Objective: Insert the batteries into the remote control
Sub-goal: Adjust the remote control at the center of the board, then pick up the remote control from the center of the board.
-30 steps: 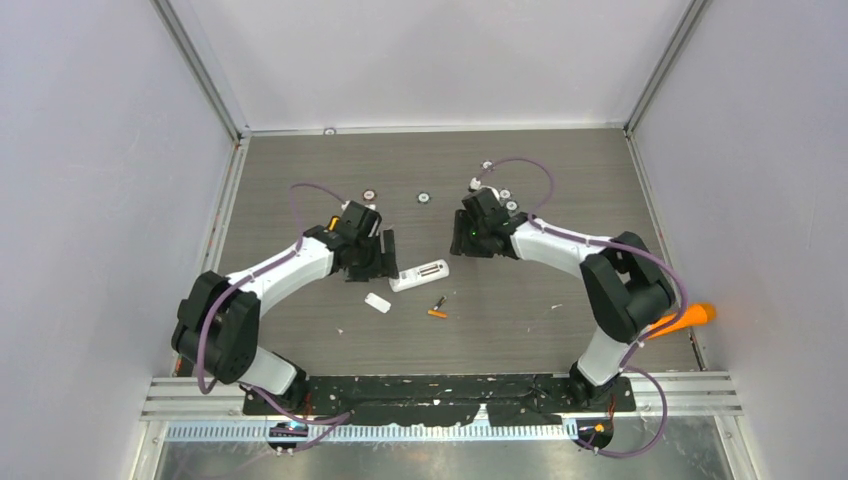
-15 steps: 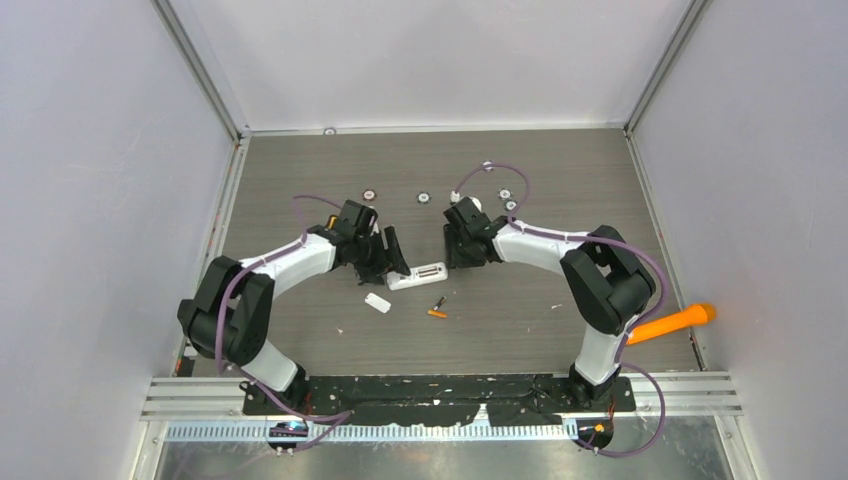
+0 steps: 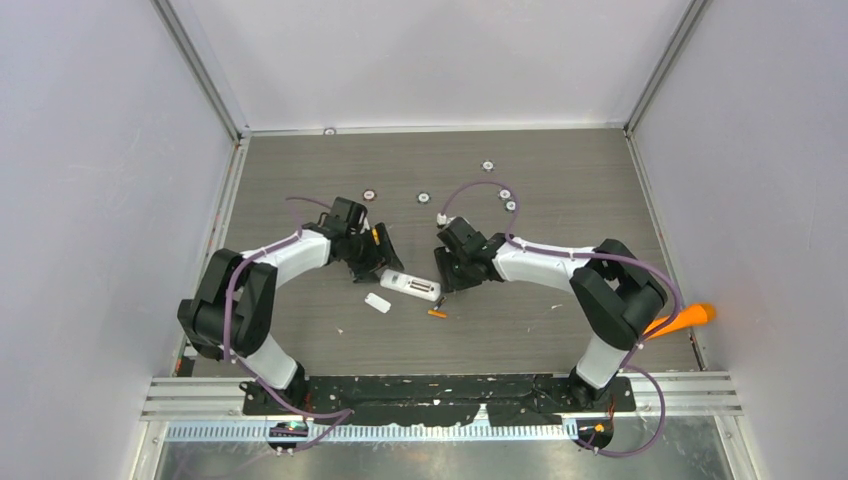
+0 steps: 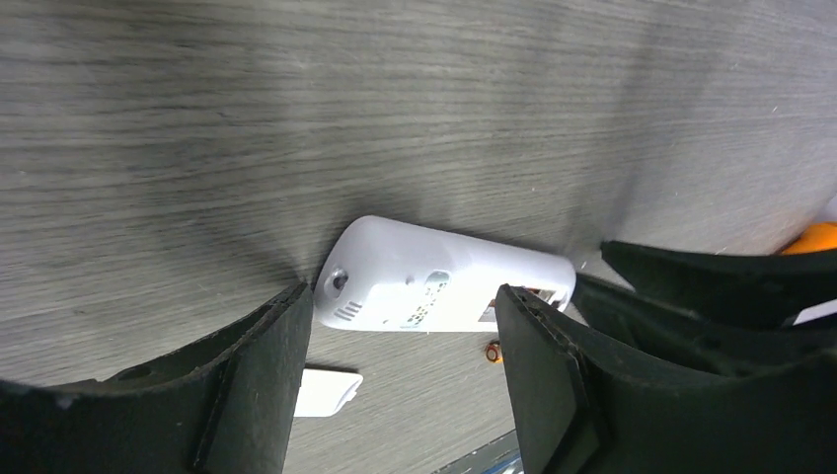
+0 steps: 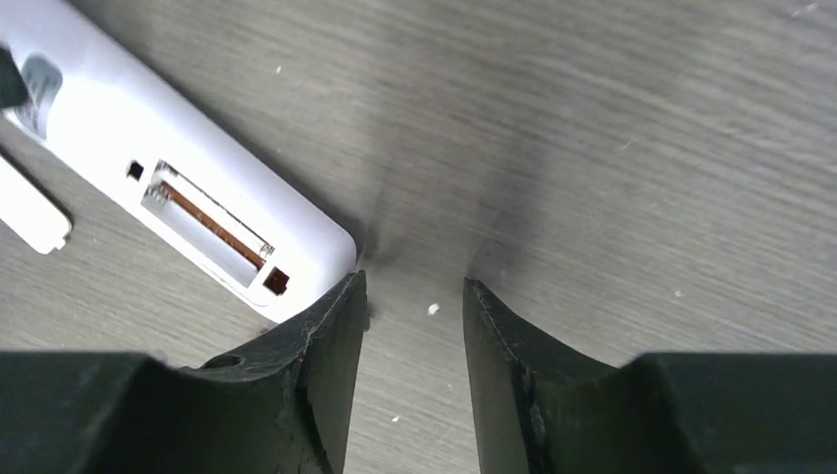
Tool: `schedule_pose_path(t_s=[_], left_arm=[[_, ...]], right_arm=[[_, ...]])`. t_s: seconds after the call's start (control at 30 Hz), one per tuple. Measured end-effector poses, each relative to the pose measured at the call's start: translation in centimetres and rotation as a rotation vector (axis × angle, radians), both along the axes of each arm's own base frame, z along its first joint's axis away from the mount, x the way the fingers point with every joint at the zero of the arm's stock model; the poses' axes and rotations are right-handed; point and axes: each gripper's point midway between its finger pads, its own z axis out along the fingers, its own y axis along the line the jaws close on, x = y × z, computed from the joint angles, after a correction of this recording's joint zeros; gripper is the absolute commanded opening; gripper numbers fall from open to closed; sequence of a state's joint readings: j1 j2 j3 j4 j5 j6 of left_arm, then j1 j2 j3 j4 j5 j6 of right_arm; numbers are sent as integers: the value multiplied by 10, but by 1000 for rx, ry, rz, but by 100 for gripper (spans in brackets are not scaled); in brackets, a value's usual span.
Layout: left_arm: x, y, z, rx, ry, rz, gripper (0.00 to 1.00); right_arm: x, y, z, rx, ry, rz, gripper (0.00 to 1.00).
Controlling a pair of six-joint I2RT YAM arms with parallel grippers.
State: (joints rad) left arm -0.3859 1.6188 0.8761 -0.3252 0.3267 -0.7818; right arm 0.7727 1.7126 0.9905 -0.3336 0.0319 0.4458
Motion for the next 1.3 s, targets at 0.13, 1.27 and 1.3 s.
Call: schedule_pose_path(t_s=[0.13,1.27,1.3], left_arm=[[5,7,0,4,-3,19,72],[-1,64,43,61,-79,161,73],[-1,64,43,59,-79,160,73]], right_arm=[[-8,-2,2,-28,-5,11,57],[-11,79,4,-102,-136,767,73],[-12,77,1,-111,-125,770,69]])
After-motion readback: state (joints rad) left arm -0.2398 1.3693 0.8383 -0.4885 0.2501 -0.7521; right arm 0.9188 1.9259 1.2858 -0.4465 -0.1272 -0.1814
